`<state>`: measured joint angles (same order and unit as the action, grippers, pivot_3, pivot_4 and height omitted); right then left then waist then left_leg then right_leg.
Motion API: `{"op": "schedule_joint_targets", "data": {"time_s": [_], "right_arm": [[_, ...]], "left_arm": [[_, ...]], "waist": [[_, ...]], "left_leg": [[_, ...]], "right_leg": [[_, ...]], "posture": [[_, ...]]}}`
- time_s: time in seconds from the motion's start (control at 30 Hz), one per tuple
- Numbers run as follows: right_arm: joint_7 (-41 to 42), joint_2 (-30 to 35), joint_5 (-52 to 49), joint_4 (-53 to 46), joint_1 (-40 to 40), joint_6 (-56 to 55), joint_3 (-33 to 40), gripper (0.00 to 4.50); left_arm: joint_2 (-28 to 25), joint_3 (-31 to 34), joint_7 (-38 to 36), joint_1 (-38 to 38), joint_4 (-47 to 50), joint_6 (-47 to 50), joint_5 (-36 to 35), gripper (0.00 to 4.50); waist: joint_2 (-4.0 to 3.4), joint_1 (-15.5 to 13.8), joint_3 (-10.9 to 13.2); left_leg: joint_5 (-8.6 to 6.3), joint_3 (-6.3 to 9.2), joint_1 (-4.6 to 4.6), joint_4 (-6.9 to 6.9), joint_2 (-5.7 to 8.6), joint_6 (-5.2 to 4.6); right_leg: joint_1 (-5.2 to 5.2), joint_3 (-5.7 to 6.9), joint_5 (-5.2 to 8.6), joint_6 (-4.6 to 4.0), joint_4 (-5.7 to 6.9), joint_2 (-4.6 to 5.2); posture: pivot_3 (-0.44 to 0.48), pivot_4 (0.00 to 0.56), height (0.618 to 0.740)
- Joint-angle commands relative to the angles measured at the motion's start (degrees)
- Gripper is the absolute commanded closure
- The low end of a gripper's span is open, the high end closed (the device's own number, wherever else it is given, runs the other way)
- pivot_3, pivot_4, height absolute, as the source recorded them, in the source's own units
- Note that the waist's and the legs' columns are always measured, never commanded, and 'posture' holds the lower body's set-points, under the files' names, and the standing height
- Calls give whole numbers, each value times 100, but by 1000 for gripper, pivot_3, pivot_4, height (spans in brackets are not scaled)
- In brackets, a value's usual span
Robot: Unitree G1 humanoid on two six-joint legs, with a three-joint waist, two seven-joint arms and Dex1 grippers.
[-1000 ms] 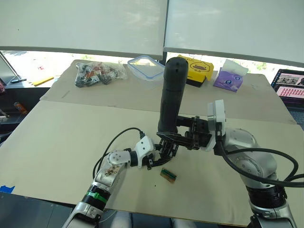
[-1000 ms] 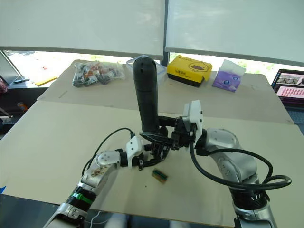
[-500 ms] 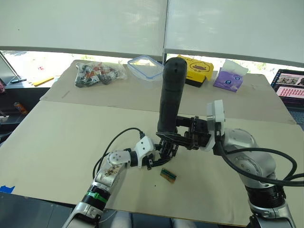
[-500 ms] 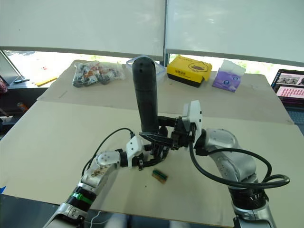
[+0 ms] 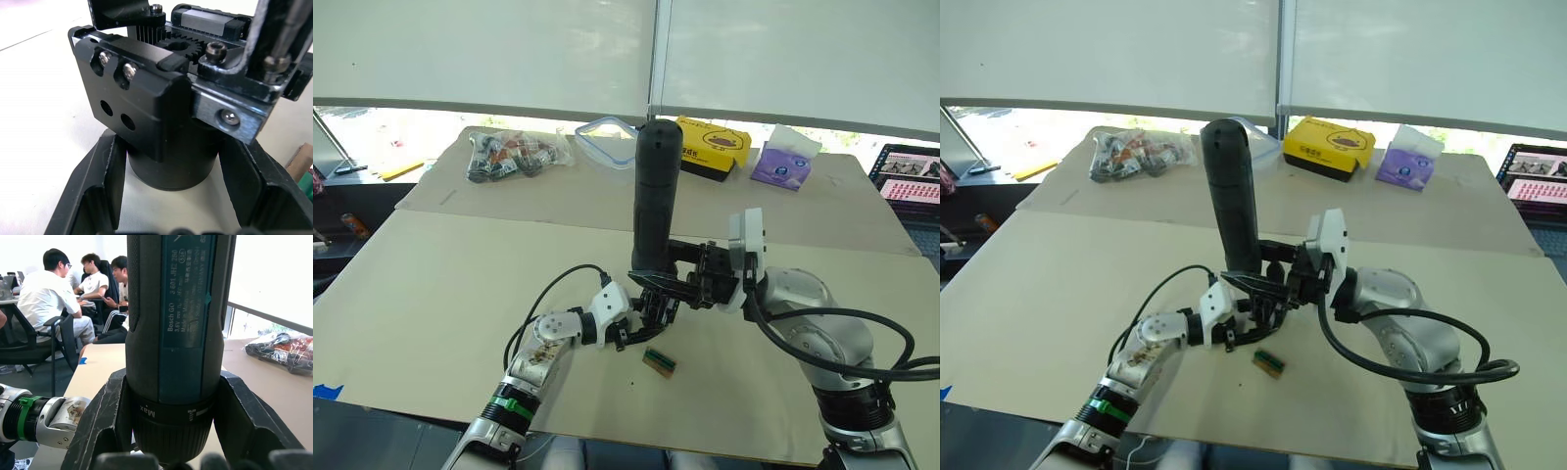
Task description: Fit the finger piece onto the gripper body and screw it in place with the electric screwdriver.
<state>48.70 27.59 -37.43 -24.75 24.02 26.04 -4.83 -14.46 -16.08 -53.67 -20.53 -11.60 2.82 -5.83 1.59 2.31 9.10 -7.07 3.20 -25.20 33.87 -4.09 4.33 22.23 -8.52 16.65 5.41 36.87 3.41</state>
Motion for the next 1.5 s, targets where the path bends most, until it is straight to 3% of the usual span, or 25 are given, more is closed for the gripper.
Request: {"op": "schedule_joint_targets", "data": {"time_s": [0.03,0.83,1.13,1.33,1.4,1.5], "right_arm": [[-16,129,136,55,-184,259,-166,2594],[93,84,99,6,-155,-26,-59,2594],[249,-149,-866,-484,427,-266,691,2594],[490,268,-1518,-750,453,-67,1177,2594],[441,399,-1715,-855,395,27,1266,2594],[332,551,-2107,-995,419,209,1375,2594]], "left_arm": [[-17,-329,-102,216,-143,241,124,2244],[-25,-317,-97,182,-172,275,122,2244],[-15,-230,153,203,-255,260,198,2244],[-45,-192,288,196,-332,210,206,2244],[-1,-79,273,234,-219,442,-12,1217],[-4,-37,290,269,-133,460,-87,28]], "waist": [[1,0,-5],[6,9,-95],[7,3,-87],[7,-3,-88],[7,7,-87],[6,24,-88]], "left_leg": [[0,0,0,0,0,0],[-1,0,2,-6,0,0],[-1,-1,-3,-6,0,0],[-1,0,-2,-5,0,0],[-1,-1,-1,-4,0,-1],[-1,-1,-1,-3,0,-1]], "right_leg": [[0,0,0,0,0,0],[-2,0,19,-13,-6,0],[3,-1,16,-8,-6,0],[1,0,22,-18,-8,0],[2,-2,27,-29,-8,0],[3,-4,26,-30,-6,1]], "posture": [[0,150,740],[0,150,740],[0,150,740],[0,150,740],[0,150,740],[0,150,740]]}}
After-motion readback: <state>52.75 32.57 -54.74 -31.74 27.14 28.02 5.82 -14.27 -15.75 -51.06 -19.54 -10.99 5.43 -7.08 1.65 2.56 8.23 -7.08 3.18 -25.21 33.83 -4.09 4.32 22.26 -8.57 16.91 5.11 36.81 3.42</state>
